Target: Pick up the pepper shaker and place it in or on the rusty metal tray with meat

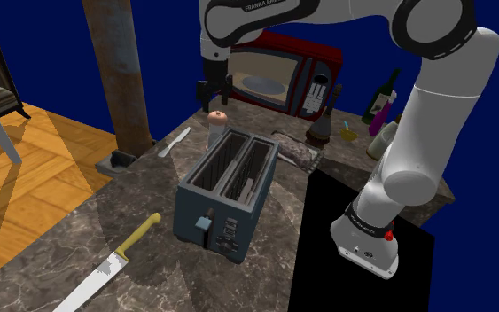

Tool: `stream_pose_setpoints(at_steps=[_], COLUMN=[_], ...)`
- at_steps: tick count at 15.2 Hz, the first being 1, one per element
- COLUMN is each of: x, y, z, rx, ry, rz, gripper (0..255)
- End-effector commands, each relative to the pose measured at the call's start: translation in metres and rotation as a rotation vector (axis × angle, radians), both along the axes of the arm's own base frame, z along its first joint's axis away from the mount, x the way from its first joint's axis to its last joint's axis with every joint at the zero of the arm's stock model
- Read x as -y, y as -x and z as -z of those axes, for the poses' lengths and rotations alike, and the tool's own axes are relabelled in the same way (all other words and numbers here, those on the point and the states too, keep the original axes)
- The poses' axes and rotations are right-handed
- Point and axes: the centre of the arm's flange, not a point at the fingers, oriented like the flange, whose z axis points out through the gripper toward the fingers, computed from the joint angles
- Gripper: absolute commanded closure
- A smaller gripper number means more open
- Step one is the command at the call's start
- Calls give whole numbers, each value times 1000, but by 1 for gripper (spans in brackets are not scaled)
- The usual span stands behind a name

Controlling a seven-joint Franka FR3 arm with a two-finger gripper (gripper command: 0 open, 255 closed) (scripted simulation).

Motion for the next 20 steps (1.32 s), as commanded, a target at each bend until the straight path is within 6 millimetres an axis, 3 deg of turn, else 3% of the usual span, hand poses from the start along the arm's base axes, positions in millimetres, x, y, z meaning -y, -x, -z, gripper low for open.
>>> stream_pose_setpoints(at_steps=[1, 6, 13, 14, 20], x=[-1, -1, -1, -1, -1], y=[-1, 1, 1, 1, 1], z=[12, 36, 36, 36, 36], rx=[-1, -1, -1, -1, -1], ry=[0, 0, 0, 0, 0], rz=[-1, -1, -1, -1, -1], gripper=[0, 0, 0, 255, 255])
